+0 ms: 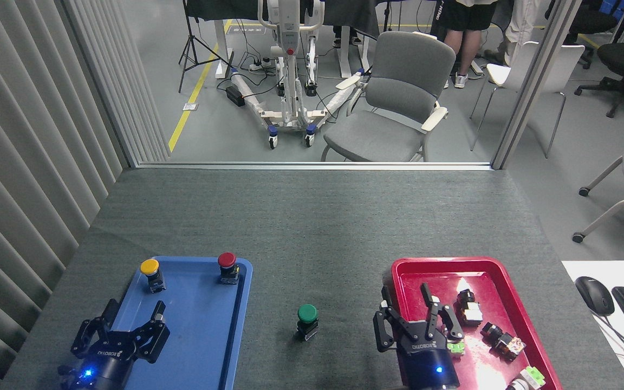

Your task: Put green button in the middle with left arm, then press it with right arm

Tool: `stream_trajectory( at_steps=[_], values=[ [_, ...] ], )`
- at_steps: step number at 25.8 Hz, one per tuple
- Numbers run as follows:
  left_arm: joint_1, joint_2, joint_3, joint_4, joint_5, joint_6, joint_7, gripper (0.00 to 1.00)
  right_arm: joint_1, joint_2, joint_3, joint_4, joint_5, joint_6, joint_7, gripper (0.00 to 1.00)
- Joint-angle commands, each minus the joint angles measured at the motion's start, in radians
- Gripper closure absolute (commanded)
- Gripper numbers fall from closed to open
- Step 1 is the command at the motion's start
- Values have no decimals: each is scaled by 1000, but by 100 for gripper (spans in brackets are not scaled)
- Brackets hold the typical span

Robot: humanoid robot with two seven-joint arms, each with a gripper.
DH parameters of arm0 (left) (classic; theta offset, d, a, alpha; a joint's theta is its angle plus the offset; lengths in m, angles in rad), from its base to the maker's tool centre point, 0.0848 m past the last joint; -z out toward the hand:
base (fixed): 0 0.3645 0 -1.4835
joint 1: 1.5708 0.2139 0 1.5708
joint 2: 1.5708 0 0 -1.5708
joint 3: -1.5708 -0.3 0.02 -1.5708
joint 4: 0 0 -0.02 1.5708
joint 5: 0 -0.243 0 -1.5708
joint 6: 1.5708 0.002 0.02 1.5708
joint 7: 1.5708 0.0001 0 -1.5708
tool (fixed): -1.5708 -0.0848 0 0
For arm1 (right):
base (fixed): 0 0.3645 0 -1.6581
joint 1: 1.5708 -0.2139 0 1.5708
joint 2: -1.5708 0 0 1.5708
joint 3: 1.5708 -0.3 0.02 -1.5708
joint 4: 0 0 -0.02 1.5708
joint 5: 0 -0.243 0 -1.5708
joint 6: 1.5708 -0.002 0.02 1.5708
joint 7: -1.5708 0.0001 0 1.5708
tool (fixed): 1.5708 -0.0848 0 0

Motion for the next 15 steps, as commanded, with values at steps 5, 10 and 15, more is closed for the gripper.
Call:
stream_trajectory(
  at_steps=[5, 10, 15],
  values=[
    [1, -1, 0, 9, 2, 4, 2, 1, 85, -34, -86, -50, 0, -41, 3, 0],
    [6, -1, 3, 9, 6, 1, 2, 1, 104, -35, -97, -53, 0, -30, 3, 0],
    [10, -1, 3, 5, 35, 1, 3, 1, 105, -37, -95, -66, 0, -4, 71, 0]
  ],
)
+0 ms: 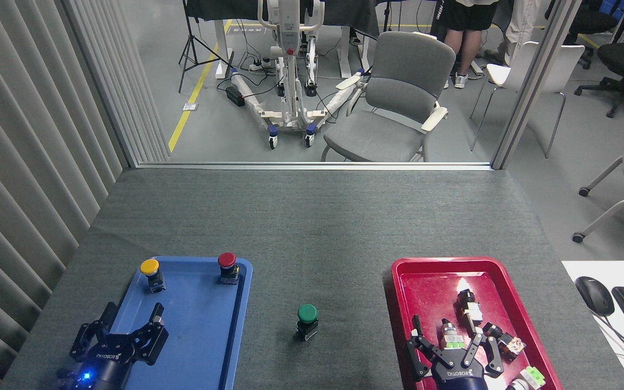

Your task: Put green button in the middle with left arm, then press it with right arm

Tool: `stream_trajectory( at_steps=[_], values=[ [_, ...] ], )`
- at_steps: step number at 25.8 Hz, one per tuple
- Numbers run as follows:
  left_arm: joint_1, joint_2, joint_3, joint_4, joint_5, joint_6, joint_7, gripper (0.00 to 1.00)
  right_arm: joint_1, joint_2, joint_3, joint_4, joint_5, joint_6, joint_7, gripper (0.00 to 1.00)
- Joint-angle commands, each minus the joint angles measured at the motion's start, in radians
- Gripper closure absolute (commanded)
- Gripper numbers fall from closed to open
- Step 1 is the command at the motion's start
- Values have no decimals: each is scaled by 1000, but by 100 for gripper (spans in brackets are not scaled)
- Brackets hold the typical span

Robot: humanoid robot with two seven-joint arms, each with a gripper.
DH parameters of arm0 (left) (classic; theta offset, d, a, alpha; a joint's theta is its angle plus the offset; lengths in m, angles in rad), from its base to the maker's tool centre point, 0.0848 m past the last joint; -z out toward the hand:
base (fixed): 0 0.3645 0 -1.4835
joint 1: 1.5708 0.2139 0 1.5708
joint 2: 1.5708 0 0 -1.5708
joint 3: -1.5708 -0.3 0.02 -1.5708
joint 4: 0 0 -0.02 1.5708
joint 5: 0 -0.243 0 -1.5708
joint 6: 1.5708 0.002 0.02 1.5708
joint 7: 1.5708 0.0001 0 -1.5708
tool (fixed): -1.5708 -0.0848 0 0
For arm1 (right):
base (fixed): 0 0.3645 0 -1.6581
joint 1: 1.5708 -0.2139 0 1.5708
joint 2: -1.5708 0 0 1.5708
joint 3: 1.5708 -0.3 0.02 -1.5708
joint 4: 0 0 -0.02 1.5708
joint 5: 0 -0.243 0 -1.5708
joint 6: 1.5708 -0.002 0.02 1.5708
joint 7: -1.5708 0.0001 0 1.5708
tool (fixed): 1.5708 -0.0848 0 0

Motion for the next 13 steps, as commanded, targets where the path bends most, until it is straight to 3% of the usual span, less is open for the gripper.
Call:
stream_trajectory(
  at_steps=[1, 13],
  values=[
    [3, 0, 0, -2, 12, -1, 1, 1, 3, -1, 0, -13, 0, 29, 57, 0],
    [6, 11, -4, -4, 7, -32, 6, 0, 7, -1, 3, -30, 0, 43, 57, 0]
  ],
)
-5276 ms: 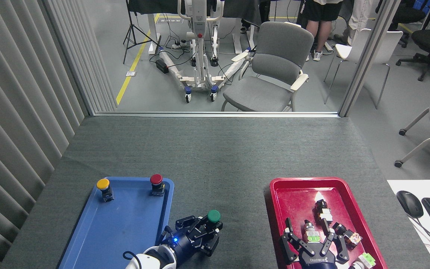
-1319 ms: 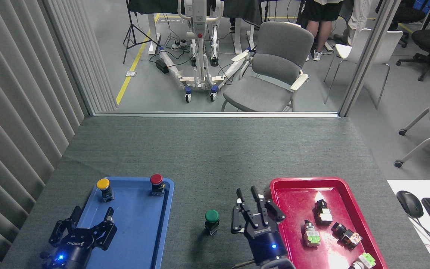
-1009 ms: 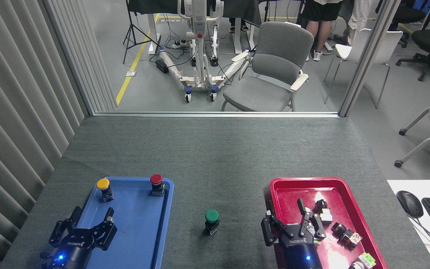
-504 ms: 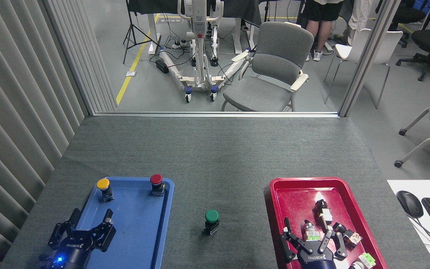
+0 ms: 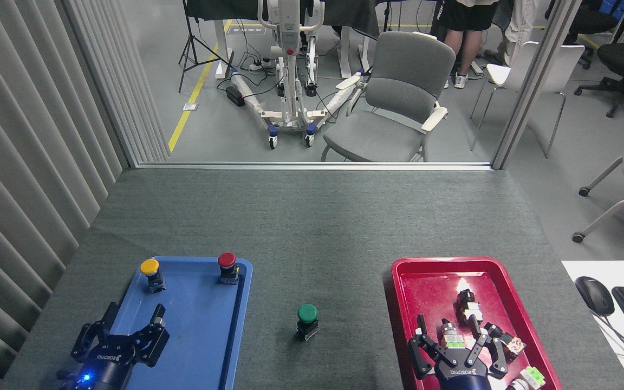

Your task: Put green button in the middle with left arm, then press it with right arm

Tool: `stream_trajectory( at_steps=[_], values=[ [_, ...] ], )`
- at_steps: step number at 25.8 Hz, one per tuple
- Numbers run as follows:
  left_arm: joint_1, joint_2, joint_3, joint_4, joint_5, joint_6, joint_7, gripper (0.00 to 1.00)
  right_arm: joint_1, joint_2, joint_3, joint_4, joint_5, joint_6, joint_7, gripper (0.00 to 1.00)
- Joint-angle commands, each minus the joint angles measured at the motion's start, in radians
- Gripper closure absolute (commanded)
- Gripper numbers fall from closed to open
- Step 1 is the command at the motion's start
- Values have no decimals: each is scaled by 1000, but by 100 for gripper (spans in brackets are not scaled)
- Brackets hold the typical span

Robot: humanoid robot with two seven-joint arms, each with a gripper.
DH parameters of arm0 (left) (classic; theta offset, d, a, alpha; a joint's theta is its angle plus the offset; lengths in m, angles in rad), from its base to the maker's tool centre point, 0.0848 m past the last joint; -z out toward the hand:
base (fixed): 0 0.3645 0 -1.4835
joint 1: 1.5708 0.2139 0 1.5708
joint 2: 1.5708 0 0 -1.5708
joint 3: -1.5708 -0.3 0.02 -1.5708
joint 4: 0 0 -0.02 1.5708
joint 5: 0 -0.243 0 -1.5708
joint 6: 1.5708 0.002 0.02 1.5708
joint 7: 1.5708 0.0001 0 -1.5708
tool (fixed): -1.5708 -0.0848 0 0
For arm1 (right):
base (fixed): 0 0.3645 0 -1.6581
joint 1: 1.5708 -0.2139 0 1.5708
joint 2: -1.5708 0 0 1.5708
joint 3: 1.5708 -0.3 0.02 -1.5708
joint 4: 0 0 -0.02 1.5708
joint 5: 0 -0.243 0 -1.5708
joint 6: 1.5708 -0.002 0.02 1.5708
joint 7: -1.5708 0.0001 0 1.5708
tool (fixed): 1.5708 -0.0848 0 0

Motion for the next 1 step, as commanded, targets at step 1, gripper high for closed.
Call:
stream_trajectory(
  at_steps=[1],
  values=[
    [1, 9, -2, 0, -1, -13, 0, 1, 3, 0, 0, -3, -2, -2, -1, 0]
  ],
)
